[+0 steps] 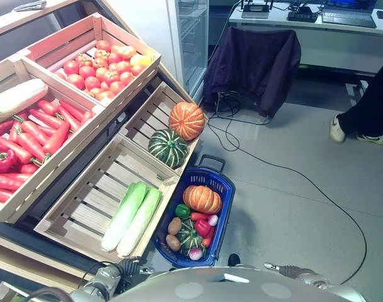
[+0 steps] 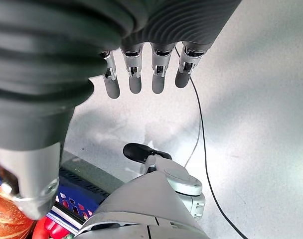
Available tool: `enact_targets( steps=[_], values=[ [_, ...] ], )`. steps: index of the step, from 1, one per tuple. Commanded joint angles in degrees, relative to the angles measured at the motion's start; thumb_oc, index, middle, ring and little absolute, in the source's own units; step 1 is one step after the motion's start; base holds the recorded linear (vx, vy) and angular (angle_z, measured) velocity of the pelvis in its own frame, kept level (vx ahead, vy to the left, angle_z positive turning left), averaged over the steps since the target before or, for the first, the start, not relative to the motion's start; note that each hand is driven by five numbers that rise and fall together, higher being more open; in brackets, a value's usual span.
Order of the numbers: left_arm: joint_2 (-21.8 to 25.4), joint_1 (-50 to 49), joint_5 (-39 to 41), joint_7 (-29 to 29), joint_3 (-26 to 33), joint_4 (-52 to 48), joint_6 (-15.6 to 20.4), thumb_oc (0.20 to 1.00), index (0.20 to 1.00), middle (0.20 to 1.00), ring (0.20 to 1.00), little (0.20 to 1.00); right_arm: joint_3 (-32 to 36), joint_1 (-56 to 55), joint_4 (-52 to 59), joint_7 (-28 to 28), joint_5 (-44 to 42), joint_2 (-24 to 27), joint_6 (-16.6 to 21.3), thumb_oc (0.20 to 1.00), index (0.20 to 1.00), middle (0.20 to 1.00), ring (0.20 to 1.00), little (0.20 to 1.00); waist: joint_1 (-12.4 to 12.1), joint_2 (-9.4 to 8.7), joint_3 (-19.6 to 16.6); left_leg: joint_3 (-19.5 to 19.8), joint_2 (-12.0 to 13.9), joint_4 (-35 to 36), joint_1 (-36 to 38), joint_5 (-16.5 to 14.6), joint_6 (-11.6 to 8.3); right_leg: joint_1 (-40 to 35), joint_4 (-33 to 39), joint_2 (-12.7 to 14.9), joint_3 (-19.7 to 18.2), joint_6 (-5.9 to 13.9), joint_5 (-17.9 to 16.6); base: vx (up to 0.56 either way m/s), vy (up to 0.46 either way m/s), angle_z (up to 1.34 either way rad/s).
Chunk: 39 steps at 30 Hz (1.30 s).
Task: Pick up fruits and vegetables into the basket
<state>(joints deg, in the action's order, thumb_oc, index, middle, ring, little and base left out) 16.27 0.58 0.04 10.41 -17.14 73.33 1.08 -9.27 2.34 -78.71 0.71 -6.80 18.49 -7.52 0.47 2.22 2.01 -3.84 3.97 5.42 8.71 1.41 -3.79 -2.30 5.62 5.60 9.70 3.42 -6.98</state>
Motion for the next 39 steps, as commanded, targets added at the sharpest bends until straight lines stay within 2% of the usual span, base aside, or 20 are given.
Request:
enact_targets(
  steps=[1,3,11,31,39],
  values=[
    [0.0,4.0,-1.2,-0.9,1.0,4.3,1.1,1.000,1.000,1.000,1.000,1.000,-0.3,4.3,-4.1,0.1,-0.9,-1.8,0.0,1.000,1.000,1.000,1.000,1.000,0.5,-2.24,1.9,1.0,-1.0,-0.4,-1.1,-5.4,0.32,-4.2,-0.6,2.8,-2.1,5.44,6.5,0.00,0.000,0.00],
    [0.2,3.9,-0.3,-0.4,1.0,4.1,2.2,1.000,1.000,1.000,1.000,1.000,-0.2,4.4,-4.0,0.2,-0.9,-1.6,0.0,1.000,1.000,1.000,1.000,1.000,0.4,-2.18,2.0,1.1,-1.0,-0.4,-1.1,-5.4,0.31,-4.3,-0.6,2.8,-2.1,5.43,6.5,0.00,0.000,0.00],
    [0.3,4.0,1.3,0.1,1.1,3.3,2.9,1.000,1.000,1.000,1.000,1.000,-0.1,4.4,-4.2,0.4,-0.9,-1.6,0.1,1.000,1.000,1.000,1.000,1.000,0.2,-2.13,1.9,1.2,-1.0,-0.4,-1.2,-5.4,0.30,-4.2,-0.6,2.8,-2.0,5.44,6.5,0.00,0.000,0.00],
    [0.3,4.1,1.8,-0.6,1.5,3.6,3.0,1.000,1.000,1.000,1.000,1.000,-0.3,4.4,-4.1,0.6,-0.6,-1.5,0.0,1.000,1.000,1.000,1.000,1.000,0.0,-2.34,1.7,1.5,-1.0,-0.4,-1.5,-5.2,0.14,-4.4,-0.6,2.6,-1.7,5.29,6.7,0.00,0.000,0.00],
    [0.4,3.2,3.1,-0.8,1.8,3.4,3.2,1.000,1.000,1.000,1.000,1.000,-0.3,4.5,-4.2,1.1,-0.2,-0.9,-0.1,1.000,1.000,1.000,1.000,1.000,-0.4,-2.10,2.9,2.0,-0.9,-0.4,-3.1,-4.3,-0.06,-3.1,-0.6,2.3,-1.9,5.21,6.3,0.00,0.000,0.00]
  ],
)
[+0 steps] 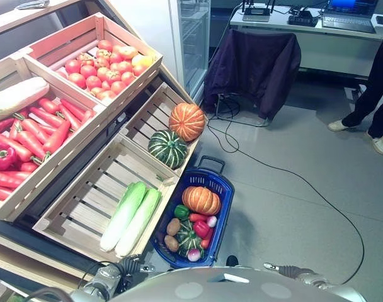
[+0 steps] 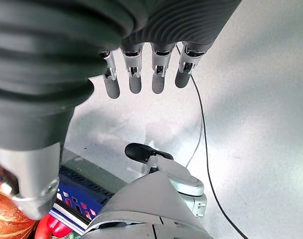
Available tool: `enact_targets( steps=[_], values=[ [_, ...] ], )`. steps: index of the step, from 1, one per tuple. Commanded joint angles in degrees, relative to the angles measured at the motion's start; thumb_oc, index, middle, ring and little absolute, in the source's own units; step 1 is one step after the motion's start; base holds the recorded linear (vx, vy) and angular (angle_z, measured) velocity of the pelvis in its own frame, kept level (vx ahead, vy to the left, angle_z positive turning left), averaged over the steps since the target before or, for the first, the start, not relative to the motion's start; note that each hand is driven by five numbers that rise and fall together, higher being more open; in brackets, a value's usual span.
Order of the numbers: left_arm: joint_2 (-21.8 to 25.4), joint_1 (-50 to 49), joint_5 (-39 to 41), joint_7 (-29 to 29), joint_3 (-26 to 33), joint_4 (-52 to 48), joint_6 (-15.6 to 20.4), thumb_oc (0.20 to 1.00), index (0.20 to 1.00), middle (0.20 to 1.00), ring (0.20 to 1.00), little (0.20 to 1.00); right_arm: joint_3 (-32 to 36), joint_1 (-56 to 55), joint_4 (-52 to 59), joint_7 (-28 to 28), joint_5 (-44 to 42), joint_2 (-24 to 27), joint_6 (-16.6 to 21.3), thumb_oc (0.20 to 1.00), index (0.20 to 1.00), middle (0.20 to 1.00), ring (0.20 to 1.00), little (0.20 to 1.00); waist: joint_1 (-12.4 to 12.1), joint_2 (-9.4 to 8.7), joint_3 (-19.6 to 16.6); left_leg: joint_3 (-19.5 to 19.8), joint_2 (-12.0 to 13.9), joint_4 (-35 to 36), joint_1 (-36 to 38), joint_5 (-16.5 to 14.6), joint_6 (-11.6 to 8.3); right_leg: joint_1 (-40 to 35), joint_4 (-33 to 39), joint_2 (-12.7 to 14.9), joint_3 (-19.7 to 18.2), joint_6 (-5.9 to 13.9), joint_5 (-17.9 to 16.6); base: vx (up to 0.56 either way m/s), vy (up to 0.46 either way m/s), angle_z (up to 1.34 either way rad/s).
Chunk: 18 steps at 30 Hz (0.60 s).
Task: Pick up fruits and vegetables into the basket
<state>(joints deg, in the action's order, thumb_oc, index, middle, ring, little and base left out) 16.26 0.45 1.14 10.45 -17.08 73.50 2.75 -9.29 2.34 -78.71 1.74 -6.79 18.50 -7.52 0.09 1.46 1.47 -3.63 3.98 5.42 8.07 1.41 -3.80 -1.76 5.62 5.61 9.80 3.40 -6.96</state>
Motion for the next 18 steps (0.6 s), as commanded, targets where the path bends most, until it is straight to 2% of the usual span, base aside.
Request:
enact_targets(
  steps=[1,6,10,12,14,18],
  values=[
    [0.5,3.3,2.5,-1.0,1.8,3.1,1.8,1.000,1.000,1.000,1.000,1.000,-0.4,4.6,-4.0,0.1,-0.3,-0.7,-0.2,1.000,1.000,1.000,1.000,1.000,0.0,-1.31,4.0,1.9,-0.9,-0.4,-3.2,-4.0,-0.05,-3.1,-0.6,2.2,-2.1,5.18,6.1,-0.04,0.007,0.01],
    [0.2,4.1,6.4,-2.4,2.0,2.5,2.6,1.000,1.000,1.000,1.000,1.000,-0.9,5.6,-3.4,-0.7,-2.5,-0.4,-0.4,1.000,1.000,1.000,1.000,1.000,-0.3,-1.01,6.1,2.6,-1.0,-0.4,-6.2,-2.7,0.10,-0.3,-0.6,1.8,-2.6,4.64,5.5,-0.06,0.005,0.07],
    [0.5,6.6,10.4,-3.0,1.7,1.0,4.9,1.000,1.000,1.000,1.000,1.000,-1.5,8.1,-2.0,-2.2,-5.6,0.1,0.4,1.000,1.000,1.000,1.000,1.000,-0.2,-0.40,10.4,3.3,-1.4,-0.4,-11.2,-0.9,0.24,4.7,-0.6,1.3,-3.6,4.16,4.3,-0.17,-0.004,0.12],
    [0.5,6.8,10.8,-3.1,1.7,0.9,5.0,1.000,1.000,1.000,1.000,1.000,-1.5,8.3,-1.9,-2.4,-5.8,0.2,0.4,1.000,1.000,1.000,1.000,1.000,-0.2,-0.34,10.7,3.3,-1.4,-0.4,-11.6,-0.8,0.26,5.1,-0.6,1.3,-3.6,4.14,4.2,-0.13,0.000,0.10],
    [0.7,10.0,13.9,-3.9,1.3,-0.7,7.2,1.000,1.000,1.000,1.000,1.000,-1.9,11.3,-0.3,-4.1,-9.9,0.6,0.9,1.000,1.000,1.000,1.000,1.000,0.1,0.26,15.1,3.7,-2.0,-0.4,-15.8,0.8,0.46,9.6,-0.6,0.7,-4.0,3.60,2.9,-0.26,-0.008,0.03],
    [1.1,11.9,16.7,-4.7,1.2,-2.2,9.5,1.000,1.000,1.000,1.000,1.000,-1.9,13.1,1.0,-4.5,-11.6,1.4,1.2,1.000,1.000,1.000,1.000,1.000,0.3,0.25,17.9,4.0,-2.5,-0.4,-18.4,1.7,0.52,12.1,-0.6,0.4,-4.1,3.19,2.2,-0.10,0.007,0.09]
  ],
)
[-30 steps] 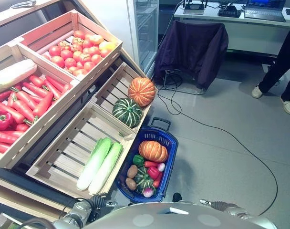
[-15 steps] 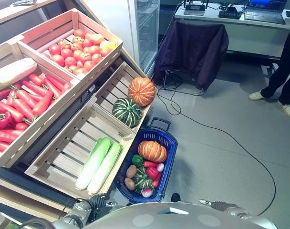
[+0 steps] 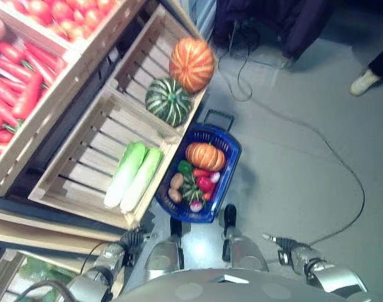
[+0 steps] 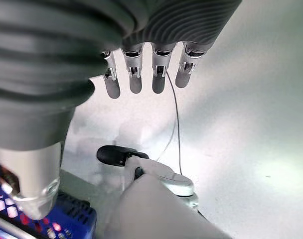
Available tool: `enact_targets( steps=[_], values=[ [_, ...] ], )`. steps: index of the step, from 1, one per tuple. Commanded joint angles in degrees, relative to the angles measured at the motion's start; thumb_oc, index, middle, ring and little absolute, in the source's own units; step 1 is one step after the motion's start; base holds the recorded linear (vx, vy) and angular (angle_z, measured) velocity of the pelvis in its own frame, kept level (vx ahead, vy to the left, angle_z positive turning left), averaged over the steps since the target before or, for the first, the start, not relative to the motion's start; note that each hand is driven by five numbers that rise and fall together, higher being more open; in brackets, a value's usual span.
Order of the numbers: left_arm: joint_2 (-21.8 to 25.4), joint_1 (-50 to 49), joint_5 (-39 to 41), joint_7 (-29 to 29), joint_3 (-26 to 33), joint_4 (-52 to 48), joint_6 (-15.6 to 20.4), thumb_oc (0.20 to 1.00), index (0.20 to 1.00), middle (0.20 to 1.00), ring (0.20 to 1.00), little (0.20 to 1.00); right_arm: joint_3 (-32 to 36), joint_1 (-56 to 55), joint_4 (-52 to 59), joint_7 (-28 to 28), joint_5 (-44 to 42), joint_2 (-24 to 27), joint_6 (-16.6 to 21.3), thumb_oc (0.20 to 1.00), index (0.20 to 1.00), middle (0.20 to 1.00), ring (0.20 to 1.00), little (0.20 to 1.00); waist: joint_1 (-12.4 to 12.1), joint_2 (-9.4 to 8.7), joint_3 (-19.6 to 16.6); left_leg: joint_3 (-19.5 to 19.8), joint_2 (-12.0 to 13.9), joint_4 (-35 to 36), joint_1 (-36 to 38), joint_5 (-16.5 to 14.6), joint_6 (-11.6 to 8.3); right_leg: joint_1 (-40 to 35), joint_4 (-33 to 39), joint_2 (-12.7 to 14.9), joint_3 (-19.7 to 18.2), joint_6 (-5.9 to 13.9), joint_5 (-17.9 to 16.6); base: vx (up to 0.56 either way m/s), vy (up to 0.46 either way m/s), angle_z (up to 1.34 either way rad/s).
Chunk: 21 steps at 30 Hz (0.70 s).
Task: Pick up fruits and vegetables into the basket
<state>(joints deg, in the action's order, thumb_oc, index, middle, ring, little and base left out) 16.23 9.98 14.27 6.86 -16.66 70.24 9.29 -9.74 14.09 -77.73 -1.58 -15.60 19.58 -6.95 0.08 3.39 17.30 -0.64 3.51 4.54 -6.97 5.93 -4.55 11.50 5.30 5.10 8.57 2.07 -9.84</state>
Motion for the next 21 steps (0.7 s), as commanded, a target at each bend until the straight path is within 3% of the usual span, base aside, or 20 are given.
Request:
enact_targets(
  steps=[1,7,12,16,21],
  values=[
    [1.1,2.5,3.9,-1.2,0.8,1.0,3.3,1.000,1.000,1.000,1.000,1.000,-1.4,1.5,0.0,-1.2,-2.8,0.4,0.6,1.000,1.000,1.000,1.000,1.000,0.3,-1.70,2.2,1.1,-2.1,0.5,-3.5,-2.8,1.27,-1.0,-0.3,0.9,-2.8,4.50,5.0,-0.12,0.035,0.01],
    [2.8,7.4,8.7,-2.8,0.8,-2.8,6.8,1.000,1.000,1.000,1.000,1.000,-2.4,5.3,1.0,-0.8,-5.0,2.0,0.2,1.000,1.000,1.000,1.000,1.000,-0.4,-1.97,6.0,1.6,-2.7,0.5,-6.5,-1.7,1.31,2.1,-2.6,0.9,-2.1,3.64,5.3,-0.10,0.007,0.04],
    [4.4,11.6,13.7,-6.3,0.5,-7.9,11.4,1.000,1.000,1.000,1.000,1.000,-2.9,6.9,0.7,-0.6,-6.2,2.8,0.7,1.000,1.000,1.000,1.000,1.000,-0.6,-1.03,8.9,2.2,-3.4,-2.6,-9.5,-1.8,1.64,5.5,-7.9,1.0,-2.5,2.81,7.4,-0.08,-0.011,0.06],
    [6.7,14.4,16.9,-11.1,0.6,-16.0,15.5,1.000,1.000,1.000,1.000,1.000,-2.8,9.0,0.9,-0.7,-7.2,4.2,0.4,1.000,1.000,1.000,1.000,1.000,-0.5,-0.25,10.9,2.1,-4.3,-8.2,-13.8,-3.1,1.87,9.2,-12.3,1.5,-2.6,2.69,8.2,-0.08,0.005,0.16],
    [9.4,17.1,14.8,-20.3,1.8,-24.2,19.3,1.000,1.000,1.000,1.000,1.000,-2.6,9.8,1.9,-1.5,-8.7,4.5,0.9,1.000,1.000,1.000,1.000,1.000,-0.6,-0.30,12.5,2.1,-5.0,-14.0,-18.4,-4.4,2.23,13.5,-17.2,1.3,-3.2,2.35,9.4,-0.04,-0.011,0.05]
  ],
)
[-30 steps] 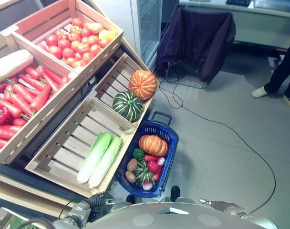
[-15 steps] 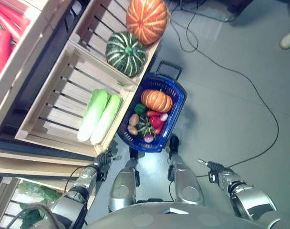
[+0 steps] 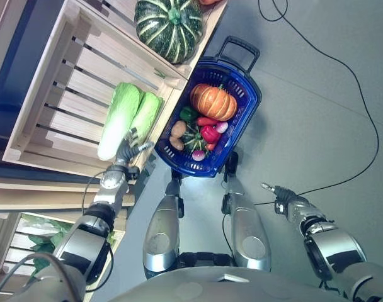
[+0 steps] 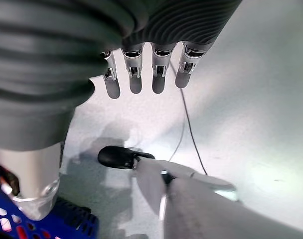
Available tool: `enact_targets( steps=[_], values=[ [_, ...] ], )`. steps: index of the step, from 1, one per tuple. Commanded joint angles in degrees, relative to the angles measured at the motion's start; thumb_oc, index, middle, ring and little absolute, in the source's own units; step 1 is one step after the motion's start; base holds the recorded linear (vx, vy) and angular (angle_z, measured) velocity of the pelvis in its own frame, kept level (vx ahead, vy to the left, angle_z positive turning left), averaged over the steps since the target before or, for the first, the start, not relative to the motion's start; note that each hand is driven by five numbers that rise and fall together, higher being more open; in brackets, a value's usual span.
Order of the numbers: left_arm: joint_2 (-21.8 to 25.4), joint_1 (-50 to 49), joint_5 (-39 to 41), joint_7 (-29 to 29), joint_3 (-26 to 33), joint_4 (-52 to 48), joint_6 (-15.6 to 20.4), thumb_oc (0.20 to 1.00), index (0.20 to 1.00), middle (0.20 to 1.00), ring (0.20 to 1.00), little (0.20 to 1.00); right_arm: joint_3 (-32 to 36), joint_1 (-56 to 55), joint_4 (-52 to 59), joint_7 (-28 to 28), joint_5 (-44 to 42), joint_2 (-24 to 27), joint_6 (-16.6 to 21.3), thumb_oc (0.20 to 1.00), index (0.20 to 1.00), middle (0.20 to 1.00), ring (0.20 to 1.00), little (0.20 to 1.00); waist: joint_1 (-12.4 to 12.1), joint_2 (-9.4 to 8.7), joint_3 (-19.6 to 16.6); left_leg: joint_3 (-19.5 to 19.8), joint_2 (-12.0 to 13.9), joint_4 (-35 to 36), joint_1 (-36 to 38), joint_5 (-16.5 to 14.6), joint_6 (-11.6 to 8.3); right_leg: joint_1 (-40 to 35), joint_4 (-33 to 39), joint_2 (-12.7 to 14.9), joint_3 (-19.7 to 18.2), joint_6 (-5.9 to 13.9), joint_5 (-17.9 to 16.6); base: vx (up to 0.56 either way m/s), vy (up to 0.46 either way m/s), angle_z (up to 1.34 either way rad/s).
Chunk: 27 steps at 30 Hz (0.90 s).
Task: Pick up fruits and vegetables into the basket
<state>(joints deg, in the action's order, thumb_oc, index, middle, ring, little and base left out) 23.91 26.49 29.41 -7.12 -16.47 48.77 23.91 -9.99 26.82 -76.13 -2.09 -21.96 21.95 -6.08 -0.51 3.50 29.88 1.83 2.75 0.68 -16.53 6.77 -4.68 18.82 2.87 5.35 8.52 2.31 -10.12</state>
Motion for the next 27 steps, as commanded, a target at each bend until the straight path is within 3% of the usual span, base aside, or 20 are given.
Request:
enact_targets(
  steps=[1,2,4,5,9,15,19,27],
  values=[
    [2.1,1.2,-1.5,-8.4,2.2,-3.9,5.1,1.000,1.000,1.000,1.000,1.000,-2.2,-3.1,0.5,-1.2,-2.6,2.1,0.1,1.000,1.000,1.000,1.000,1.000,-0.1,-0.50,-0.1,-0.4,-4.3,-11.1,-9.9,-5.4,2.46,7.3,-15.7,1.0,-3.2,2.07,9.8,-0.01,-0.022,0.06],
    [2.6,2.0,-4.9,-13.1,3.0,-5.2,5.6,1.000,1.000,1.000,1.000,1.000,-2.2,-3.1,0.8,-1.5,-3.0,1.9,0.3,1.000,1.000,1.000,1.000,1.000,-0.2,-0.68,-0.1,-0.5,-4.4,-12.2,-11.1,-5.7,2.66,8.5,-16.7,1.0,-3.3,2.01,10.0,0.00,-0.018,0.05],
    [3.0,3.0,-7.9,-16.9,3.7,-6.0,5.8,1.000,1.000,1.000,1.000,1.000,-2.1,-3.0,0.7,-1.6,-3.0,1.8,0.3,1.000,1.000,1.000,1.000,1.000,-0.1,-0.81,-0.1,-0.6,-4.5,-12.9,-12.0,-6.0,2.81,9.6,-17.6,0.8,-3.7,1.92,10.3,0.00,0.000,0.00],
    [3.7,4.4,-13.5,-22.6,4.7,-7.1,4.9,1.000,1.000,1.000,1.000,1.000,-2.0,-2.8,0.7,-1.5,-3.0,1.8,0.3,1.000,1.000,1.000,1.000,1.000,-0.1,-1.05,-0.1,-0.6,-4.5,-13.6,-12.8,-6.1,2.94,10.5,-18.3,0.5,-4.0,1.71,10.5,0.00,0.000,0.00],
    [6.4,7.7,-23.2,-32.6,6.0,-6.5,1.8,1.000,1.000,1.000,1.000,1.000,-2.6,-3.3,0.9,-1.0,-3.2,1.5,0.6,1.000,1.000,1.000,1.000,1.000,0.2,-1.88,-0.1,-0.6,-4.4,-15.0,-14.1,-6.5,2.94,12.0,-20.0,-0.2,-4.5,1.30,11.0,0.02,-0.026,0.03],
    [9.5,12.5,-29.9,-41.2,5.3,-0.6,-4.9,1.000,1.000,1.000,1.000,1.000,-4.2,-2.4,1.5,-0.5,-3.6,1.5,0.5,1.000,1.000,1.000,1.000,1.000,1.2,-3.22,-0.1,-1.1,-3.8,-16.3,-15.9,-6.6,2.54,13.7,-21.0,-1.0,-4.8,0.92,11.2,0.00,-0.012,0.03],
    [11.2,15.4,-31.5,-42.4,4.9,6.6,-8.9,1.000,1.000,1.000,1.000,1.000,-5.5,-1.1,1.5,-0.2,-3.7,1.6,0.2,1.000,1.000,1.000,1.000,1.000,2.1,-4.03,-0.1,-1.6,-3.3,-17.0,-16.7,-6.7,2.20,14.5,-21.2,-1.4,-5.2,0.66,11.3,0.00,0.000,0.00],
    [11.5,17.8,-29.9,-36.1,3.4,18.7,-16.3,1.000,1.000,1.000,1.000,1.000,-6.9,1.0,0.5,0.5,-3.5,2.3,-0.3,1.000,1.000,1.000,1.000,1.000,3.3,-4.90,-0.1,-2.0,-3.0,-18.0,-18.2,-6.6,1.69,15.8,-21.8,-2.3,-5.8,0.21,11.6,0.01,0.008,-0.07]
  ],
)
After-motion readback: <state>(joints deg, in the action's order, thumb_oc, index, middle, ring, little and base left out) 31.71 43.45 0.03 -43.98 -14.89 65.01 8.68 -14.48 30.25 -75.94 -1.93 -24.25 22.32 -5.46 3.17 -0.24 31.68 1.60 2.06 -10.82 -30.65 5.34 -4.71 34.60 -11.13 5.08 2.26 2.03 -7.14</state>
